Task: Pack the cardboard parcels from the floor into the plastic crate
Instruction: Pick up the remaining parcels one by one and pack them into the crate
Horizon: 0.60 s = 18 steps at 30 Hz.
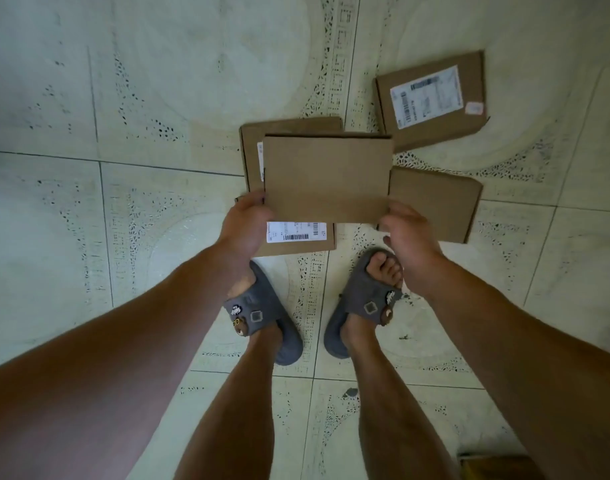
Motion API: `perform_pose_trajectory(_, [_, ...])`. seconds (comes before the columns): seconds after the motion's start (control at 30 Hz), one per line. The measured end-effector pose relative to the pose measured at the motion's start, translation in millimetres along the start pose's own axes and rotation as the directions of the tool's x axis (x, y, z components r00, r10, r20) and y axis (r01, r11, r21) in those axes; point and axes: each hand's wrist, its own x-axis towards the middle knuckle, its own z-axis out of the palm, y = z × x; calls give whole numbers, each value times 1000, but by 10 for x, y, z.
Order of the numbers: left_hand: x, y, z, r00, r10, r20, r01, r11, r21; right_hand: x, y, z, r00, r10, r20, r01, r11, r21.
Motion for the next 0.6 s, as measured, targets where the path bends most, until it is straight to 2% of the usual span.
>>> perform_pose_trajectory(0.1, [-597,194,-171,998,65,24,-61,991,-117,-652,-295,-161,999,-13,-36,14,1000,21])
perform_pose_trajectory(0.3, [-1912,692,-655,981,195,-17,-191,939,-285,-1932,-804,-429,987,-143,-68,144,989,10])
perform_pose_trajectory(0.6, [-3661,954,-1308,943,287,-169,-323,909,-262,-3706,-1388,-799,922,-385,35,386,921,-55])
